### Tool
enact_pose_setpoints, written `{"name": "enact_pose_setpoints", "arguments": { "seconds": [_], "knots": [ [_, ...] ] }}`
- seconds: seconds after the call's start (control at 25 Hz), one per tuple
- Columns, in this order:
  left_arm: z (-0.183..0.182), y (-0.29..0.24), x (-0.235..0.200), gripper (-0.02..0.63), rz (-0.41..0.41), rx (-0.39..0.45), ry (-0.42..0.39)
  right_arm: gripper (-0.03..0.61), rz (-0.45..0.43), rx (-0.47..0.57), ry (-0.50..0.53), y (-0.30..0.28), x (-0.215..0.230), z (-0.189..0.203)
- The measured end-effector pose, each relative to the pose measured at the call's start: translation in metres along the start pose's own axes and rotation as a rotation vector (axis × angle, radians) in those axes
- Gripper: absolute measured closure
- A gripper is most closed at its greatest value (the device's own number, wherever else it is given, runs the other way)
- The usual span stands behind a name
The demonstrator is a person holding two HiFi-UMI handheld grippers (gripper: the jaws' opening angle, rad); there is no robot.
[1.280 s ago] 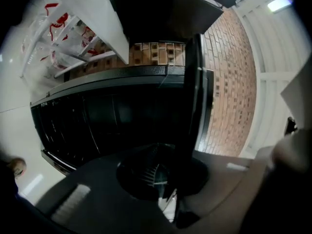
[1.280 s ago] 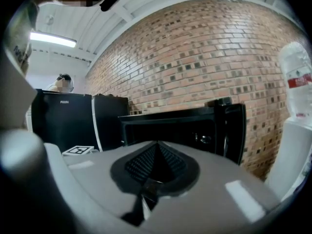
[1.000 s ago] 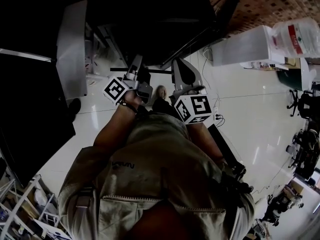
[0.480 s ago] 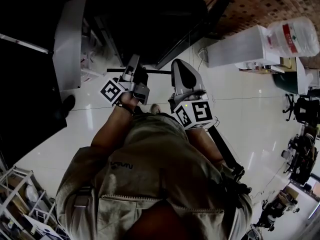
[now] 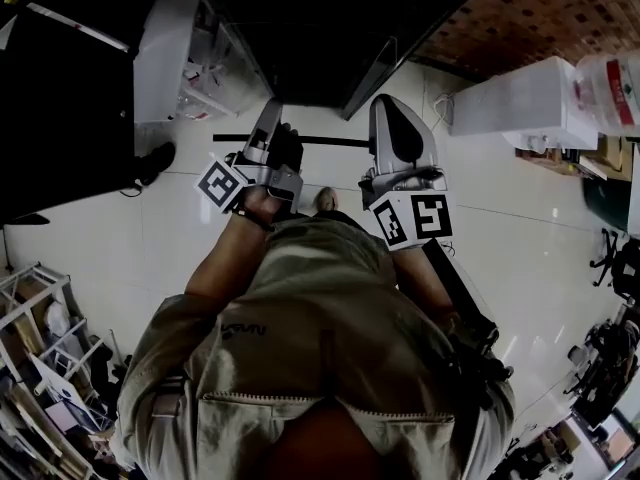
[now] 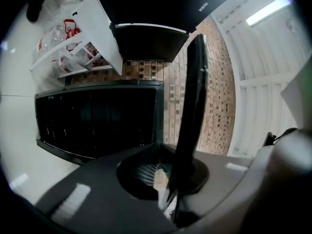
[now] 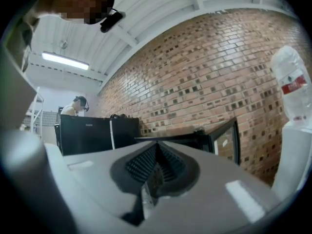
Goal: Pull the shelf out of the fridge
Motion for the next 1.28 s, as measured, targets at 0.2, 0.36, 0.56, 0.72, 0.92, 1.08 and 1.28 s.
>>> {"name": "enact_pose_setpoints", "arguments": {
  "seconds": [0.2, 0.36, 0.56, 0.72, 0.92, 1.08, 1.28],
  "knots": [
    [0.001, 0.027, 0.016, 0.589, 0.008, 0.002, -0.014, 0.577, -0.004, 0.036, 0.010, 0.011, -0.012, -0.022],
    [-0.005, 0.041, 0.030, 0.589, 0.031, -0.018, 0.007, 0.577, 0.015, 0.045, 0.029, 0.017, -0.033, -0.026],
    [-0.018, 0.061, 0.039, 0.589, 0.047, -0.069, 0.025, 0.578, 0.066, 0.036, 0.032, 0.025, -0.065, -0.020],
    [-0.029, 0.071, 0.042, 0.588, 0.055, -0.091, 0.040, 0.577, 0.086, 0.027, 0.046, 0.029, -0.086, -0.016],
    [-0.032, 0.071, 0.045, 0.588, 0.068, -0.102, 0.046, 0.578, 0.107, 0.029, 0.054, 0.038, -0.093, -0.015],
    [-0.035, 0.070, 0.049, 0.588, 0.084, -0.095, 0.056, 0.578, 0.120, 0.024, 0.080, 0.042, -0.096, -0.017],
    [-0.037, 0.066, 0.055, 0.588, 0.098, -0.081, 0.064, 0.578, 0.103, 0.009, 0.089, 0.041, -0.096, -0.018]
  ]
}}
Point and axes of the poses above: the fingertips, and each gripper's own axes: y backward along the fingers, x to its right, z out of its underside, the point moved 2 cm from there along y, backward along the fingers
